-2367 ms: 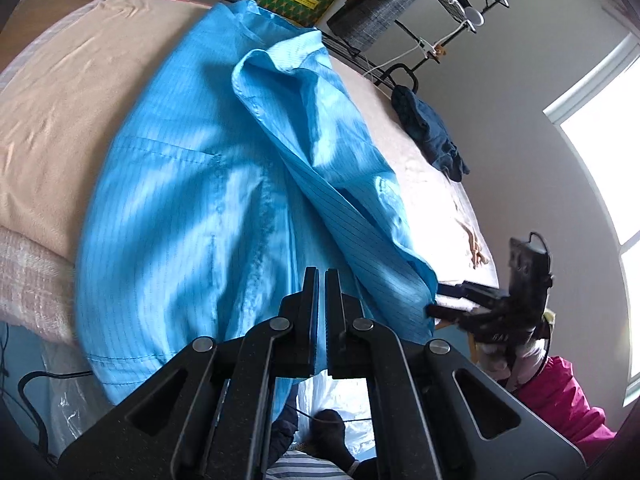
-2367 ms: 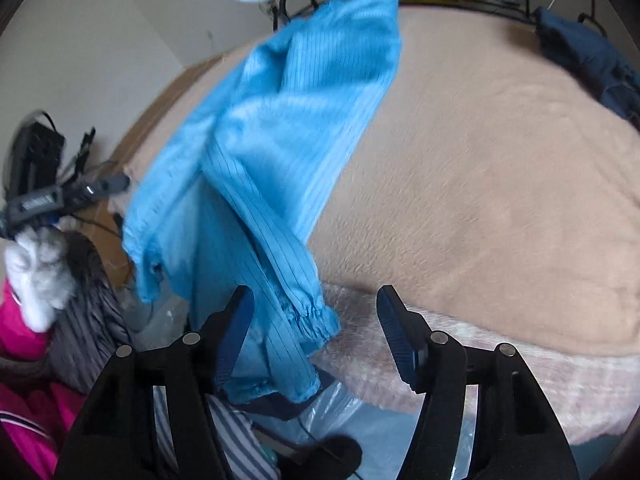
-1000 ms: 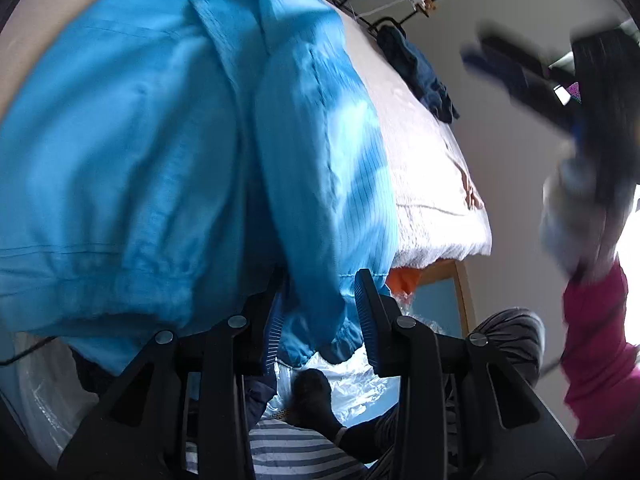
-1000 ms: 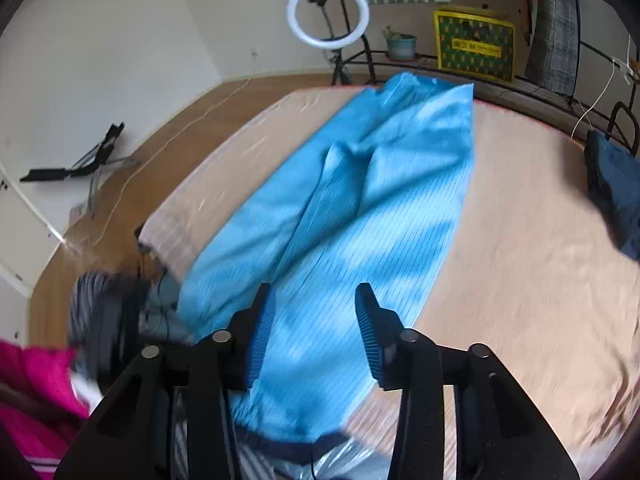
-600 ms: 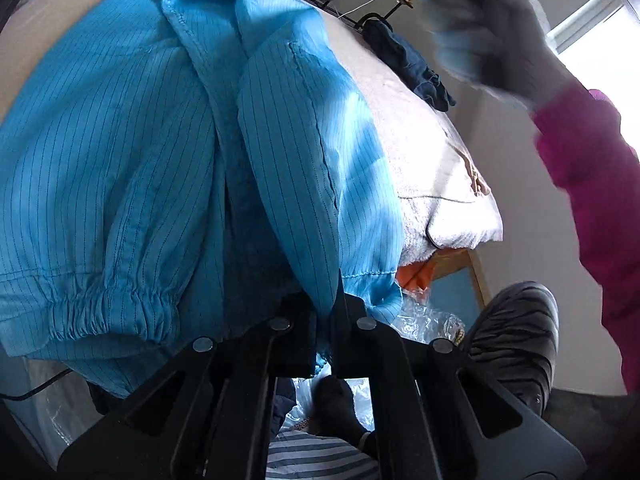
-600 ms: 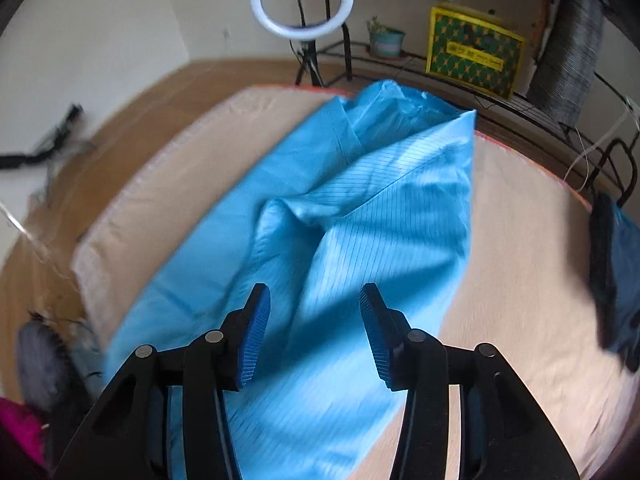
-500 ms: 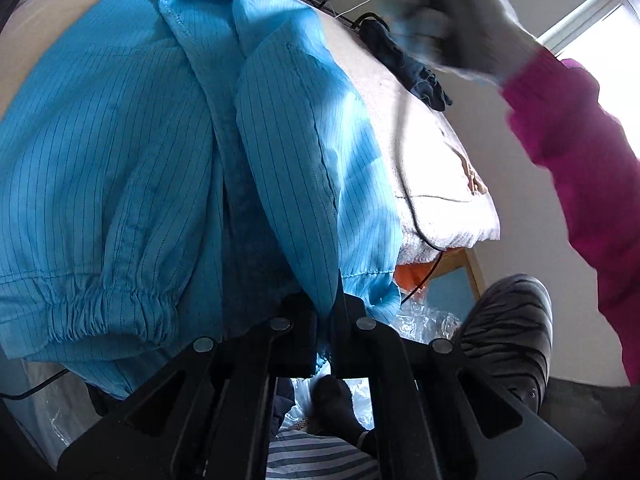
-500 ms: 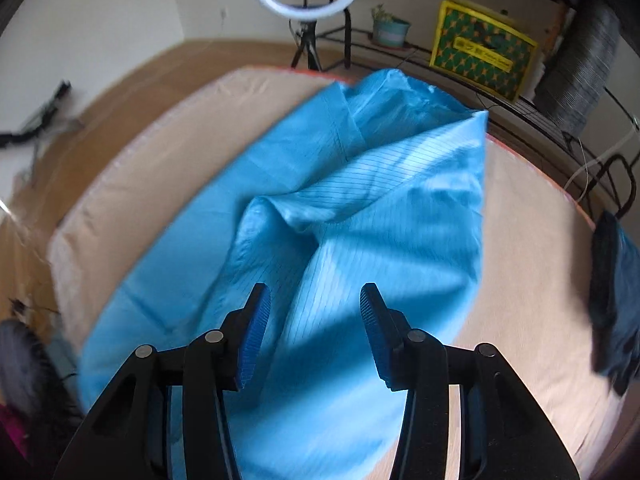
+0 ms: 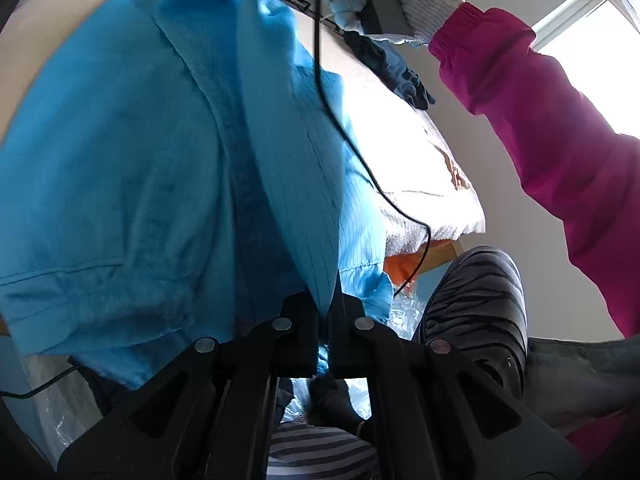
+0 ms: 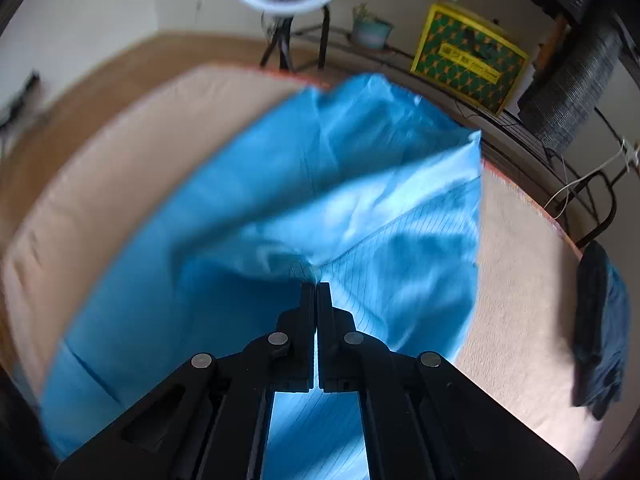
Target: Fold large clothes
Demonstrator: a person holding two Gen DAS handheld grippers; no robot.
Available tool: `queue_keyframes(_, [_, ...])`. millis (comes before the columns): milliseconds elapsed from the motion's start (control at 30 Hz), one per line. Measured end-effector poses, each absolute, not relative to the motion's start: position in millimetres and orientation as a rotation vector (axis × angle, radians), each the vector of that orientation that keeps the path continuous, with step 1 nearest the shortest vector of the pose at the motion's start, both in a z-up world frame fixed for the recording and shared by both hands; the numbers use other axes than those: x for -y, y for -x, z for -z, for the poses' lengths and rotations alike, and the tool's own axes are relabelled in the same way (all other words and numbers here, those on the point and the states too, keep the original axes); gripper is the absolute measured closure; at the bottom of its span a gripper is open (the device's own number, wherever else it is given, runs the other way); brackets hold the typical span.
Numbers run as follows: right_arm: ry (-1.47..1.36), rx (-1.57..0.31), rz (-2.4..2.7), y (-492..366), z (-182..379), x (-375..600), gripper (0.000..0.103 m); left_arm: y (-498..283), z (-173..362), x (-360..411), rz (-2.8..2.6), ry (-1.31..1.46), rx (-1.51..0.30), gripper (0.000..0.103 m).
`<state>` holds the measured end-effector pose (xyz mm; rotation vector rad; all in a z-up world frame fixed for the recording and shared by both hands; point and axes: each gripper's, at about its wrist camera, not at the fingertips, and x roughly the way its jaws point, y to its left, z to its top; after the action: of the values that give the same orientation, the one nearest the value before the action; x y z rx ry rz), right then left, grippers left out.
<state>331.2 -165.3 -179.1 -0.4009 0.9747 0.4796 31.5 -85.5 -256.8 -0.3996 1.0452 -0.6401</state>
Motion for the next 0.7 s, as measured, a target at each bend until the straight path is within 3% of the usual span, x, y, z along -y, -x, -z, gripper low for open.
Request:
queue_keyframes(167, [0.384, -0.952, -0.475, -345.9, 177.5, 144.7, 0.103, -31.9, 247.8, 65.0, 0.584, 0.405, -1.016, 0.103])
queue_keyframes(400, [0.472, -1.007, -0.352, -374.5, 238.0, 116.5, 0.103, -40.9, 250.9, 44.4, 0.539, 0.423, -1.031, 0.103])
queue_keyframes(533, [0.421, -1.018, -0.314, -383.2, 240.4, 121.6, 0.103, -38.2, 238.0, 32.0, 0.522, 0.406, -1.006, 0.092])
queue_keyframes(633, [0.374, -1.023, -0.359, -378.4, 218.0, 132.3, 0.094, -27.0, 232.7, 25.3, 0.507, 0.405, -0.989, 0.091])
queue_keyframes(700, [0.313, -0.982, -0.399, -361.5, 189.1, 149.0, 0.077, -23.4, 226.2, 13.8, 0.482, 0.409, -0.971, 0.089])
